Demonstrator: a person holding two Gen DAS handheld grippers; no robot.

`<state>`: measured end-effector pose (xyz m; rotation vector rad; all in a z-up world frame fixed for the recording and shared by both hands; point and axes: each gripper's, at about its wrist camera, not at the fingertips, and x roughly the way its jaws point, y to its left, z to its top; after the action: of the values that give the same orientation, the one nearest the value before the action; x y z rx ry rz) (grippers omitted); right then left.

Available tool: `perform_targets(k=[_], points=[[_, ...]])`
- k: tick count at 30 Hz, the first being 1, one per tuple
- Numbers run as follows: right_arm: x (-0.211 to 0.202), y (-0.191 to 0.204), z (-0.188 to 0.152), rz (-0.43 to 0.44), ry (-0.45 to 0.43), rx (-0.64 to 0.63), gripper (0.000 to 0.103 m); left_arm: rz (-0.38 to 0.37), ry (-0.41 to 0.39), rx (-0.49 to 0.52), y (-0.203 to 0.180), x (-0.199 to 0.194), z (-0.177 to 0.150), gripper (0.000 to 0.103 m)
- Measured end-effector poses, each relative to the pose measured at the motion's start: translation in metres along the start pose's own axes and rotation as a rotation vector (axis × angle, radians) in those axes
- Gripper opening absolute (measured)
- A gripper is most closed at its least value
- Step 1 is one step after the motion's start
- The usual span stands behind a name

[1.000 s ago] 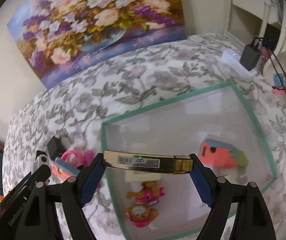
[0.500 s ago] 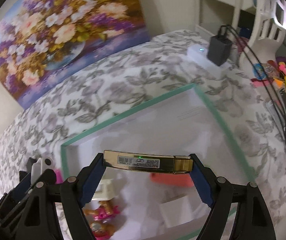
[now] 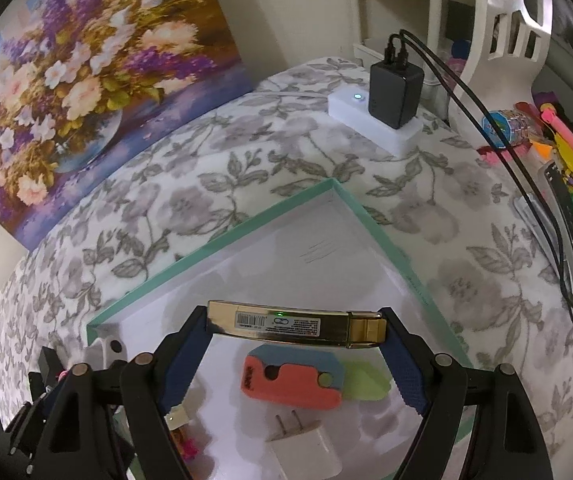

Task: Organize rigid objects
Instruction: 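Release harmonica in tray with right tool while left tool drops watch there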

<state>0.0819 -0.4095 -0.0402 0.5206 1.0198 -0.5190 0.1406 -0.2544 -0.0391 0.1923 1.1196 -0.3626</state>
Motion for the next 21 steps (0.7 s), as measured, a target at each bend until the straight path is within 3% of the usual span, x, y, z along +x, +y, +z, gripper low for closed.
perform_targets(k=[21], points=[[0.022,-0.010,0.001,-0.007,0.046,0.005,0.085,0.037,-0.011,0.104,-0.035,0.016,0.004,0.056]])
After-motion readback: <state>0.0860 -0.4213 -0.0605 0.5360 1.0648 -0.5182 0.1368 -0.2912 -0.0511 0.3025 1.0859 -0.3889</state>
